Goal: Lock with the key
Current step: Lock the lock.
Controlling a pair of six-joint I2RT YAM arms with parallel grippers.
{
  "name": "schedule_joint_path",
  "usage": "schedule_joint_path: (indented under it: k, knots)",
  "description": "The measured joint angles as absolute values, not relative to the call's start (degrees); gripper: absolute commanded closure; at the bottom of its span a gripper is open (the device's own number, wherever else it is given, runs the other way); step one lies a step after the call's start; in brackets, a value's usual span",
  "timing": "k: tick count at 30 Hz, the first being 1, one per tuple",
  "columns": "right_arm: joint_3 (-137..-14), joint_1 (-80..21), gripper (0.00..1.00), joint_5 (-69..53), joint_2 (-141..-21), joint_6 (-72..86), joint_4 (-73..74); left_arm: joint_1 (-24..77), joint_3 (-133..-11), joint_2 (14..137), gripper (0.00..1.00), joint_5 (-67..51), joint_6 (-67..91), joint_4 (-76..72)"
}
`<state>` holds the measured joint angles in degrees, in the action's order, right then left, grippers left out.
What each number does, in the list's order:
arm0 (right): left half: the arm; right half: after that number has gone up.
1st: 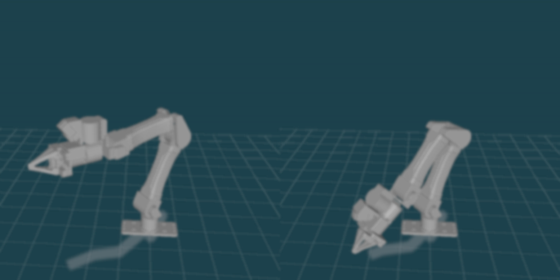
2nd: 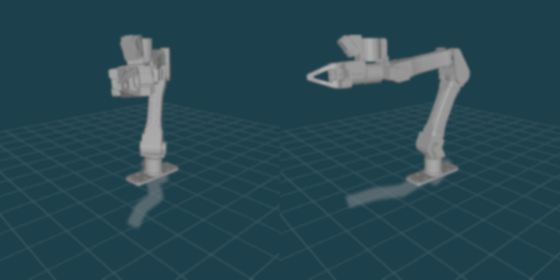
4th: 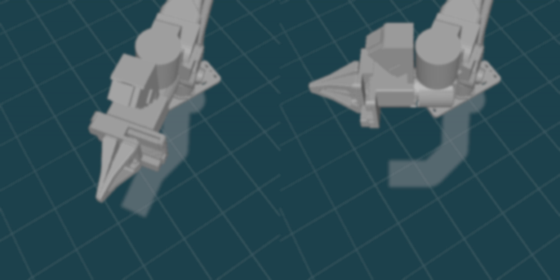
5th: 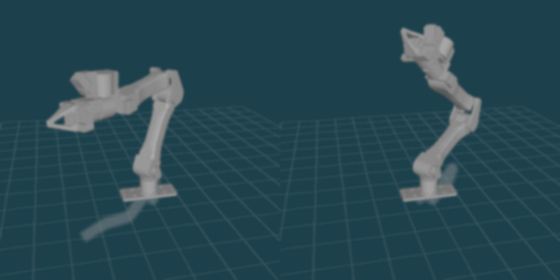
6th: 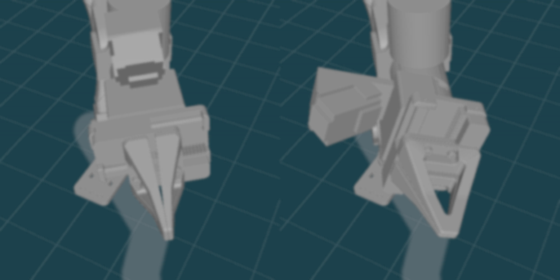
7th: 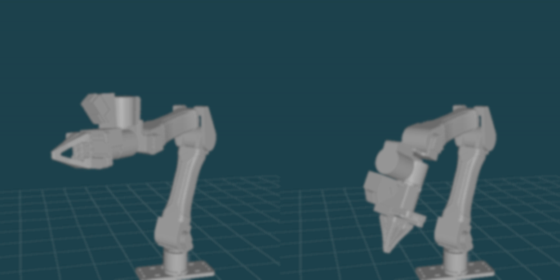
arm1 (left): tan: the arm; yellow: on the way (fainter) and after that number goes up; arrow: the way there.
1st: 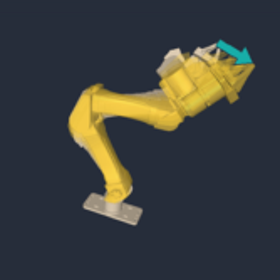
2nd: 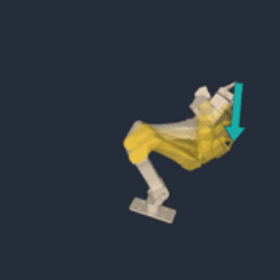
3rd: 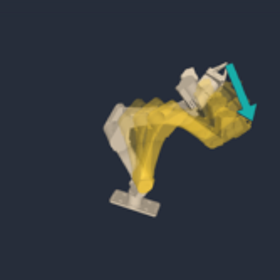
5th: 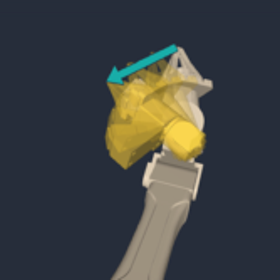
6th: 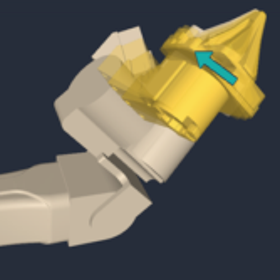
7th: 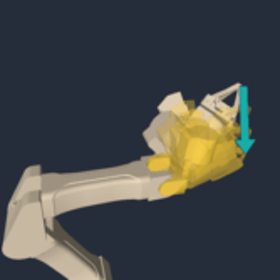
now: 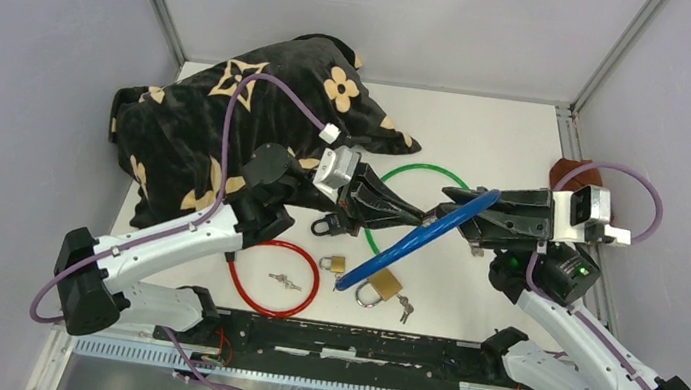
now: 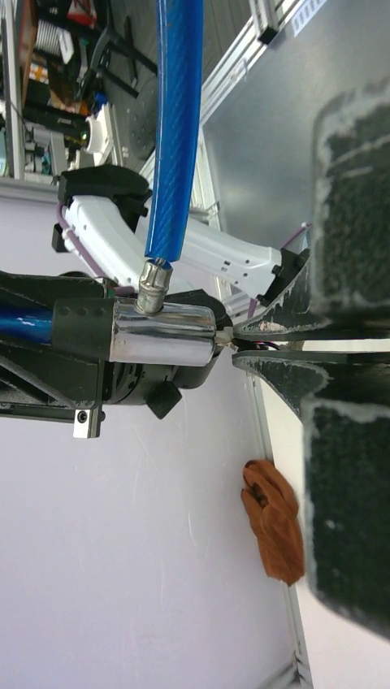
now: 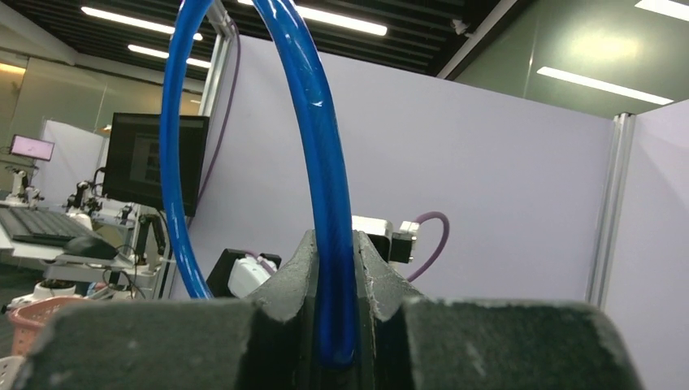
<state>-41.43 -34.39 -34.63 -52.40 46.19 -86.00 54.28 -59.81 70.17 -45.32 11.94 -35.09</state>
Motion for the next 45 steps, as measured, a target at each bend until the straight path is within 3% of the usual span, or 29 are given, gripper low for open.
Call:
schedule_joint_path:
  k: [23,30,32,36,38,41,45]
  knots:
    - [-34.5,-37.0,1.00,-8.7,-50.0,38.8,-82.1,67.6,-55.4,68.6,0.98,-3.9,-14.7,-35.3]
    - [-34.3,-37.5,1.00,-7.1,-50.4,38.3,-81.5,69.3,-54.0,69.0,0.98,0.7,-20.3,-37.9]
    - [-33.9,-37.5,1.00,-7.1,-50.2,37.9,-81.4,68.9,-53.8,68.6,0.92,-0.3,-20.1,-37.2]
    - [-34.0,-37.6,1.00,-9.8,-47.9,34.7,-77.5,64.9,-53.6,65.7,0.50,-8.0,-17.0,-32.9]
    - [-34.7,-37.8,1.00,-12.2,-46.8,33.2,-75.7,61.1,-53.7,64.0,0.39,-12.8,-14.3,-30.8]
    - [-36.2,-37.8,1.00,-16.2,-46.2,31.6,-74.5,54.7,-54.4,62.2,0.30,-21.7,-9.3,-27.6]
    - [-38.5,-37.8,1.00,-21.5,-48.1,32.1,-75.7,51.1,-56.4,62.7,0.28,-32.3,-2.8,-25.8]
